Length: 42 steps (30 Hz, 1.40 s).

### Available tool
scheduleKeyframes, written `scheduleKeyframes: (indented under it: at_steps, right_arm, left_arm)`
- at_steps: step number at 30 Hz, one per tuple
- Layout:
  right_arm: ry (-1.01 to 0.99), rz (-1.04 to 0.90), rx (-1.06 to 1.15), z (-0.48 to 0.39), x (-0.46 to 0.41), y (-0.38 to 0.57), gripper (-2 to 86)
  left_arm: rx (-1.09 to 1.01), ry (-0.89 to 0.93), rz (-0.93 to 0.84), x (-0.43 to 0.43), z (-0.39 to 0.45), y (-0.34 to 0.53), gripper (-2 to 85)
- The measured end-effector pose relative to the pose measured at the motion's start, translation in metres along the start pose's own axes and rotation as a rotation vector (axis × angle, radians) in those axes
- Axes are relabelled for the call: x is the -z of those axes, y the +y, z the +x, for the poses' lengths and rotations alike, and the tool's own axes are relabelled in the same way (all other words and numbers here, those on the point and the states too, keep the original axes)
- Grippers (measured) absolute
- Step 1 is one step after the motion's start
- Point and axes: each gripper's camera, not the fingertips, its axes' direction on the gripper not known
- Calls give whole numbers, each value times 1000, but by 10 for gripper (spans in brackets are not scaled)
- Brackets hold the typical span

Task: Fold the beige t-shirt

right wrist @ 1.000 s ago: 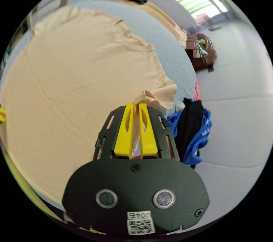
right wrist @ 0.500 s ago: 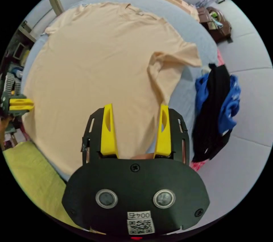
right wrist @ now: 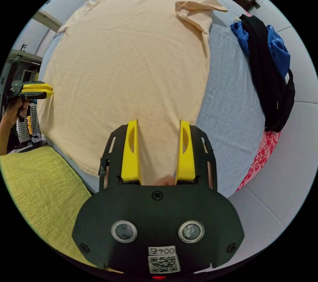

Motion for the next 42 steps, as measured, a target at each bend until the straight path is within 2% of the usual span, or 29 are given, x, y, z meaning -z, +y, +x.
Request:
scheduleKeyframes:
  at_steps: [4, 7, 9, 15, 18, 21, 26, 28, 31, 36, 42]
  right_arm:
    - [4, 60, 13, 8, -1, 15, 173]
    - [-3, 100, 6, 14, -2, 27, 175]
    - [-1, 107, 7, 16, -2, 31, 177]
    - [-4, 116, -5, 26, -2, 43, 177]
    - [-18, 144, -43, 33, -2, 53, 178]
    - [-9, 152, -66, 35, -3, 60, 180]
    - [-13, 167, -72, 44, -3, 75, 169]
    - [-7, 177, -71, 48, -3, 81, 160]
    - [-4, 210, -94, 57, -3, 94, 139]
    - [-17, 270, -92, 63, -5, 118, 129]
    - [-123, 464, -87, 74, 23, 134, 183]
  left_arm:
    - [-36, 30, -20, -2, 2, -13, 89]
    - [-115, -26, 126, 29, 24, -47, 120]
    - [-254, -120, 243, 56, 59, -101, 137]
    - [-500, -284, 400, 67, 169, -267, 146]
    - [-526, -359, 426, 46, 204, -338, 143]
    - [-509, -411, 368, 17, 215, -395, 139]
    - [-400, -488, 307, -13, 184, -443, 94]
    - [-330, -439, 356, -1, 160, -440, 66]
    - [-227, -222, 454, 25, 104, -419, 44]
    - [-106, 81, 445, 33, -11, -397, 94]
    - [-69, 287, 467, 23, -101, -395, 134]
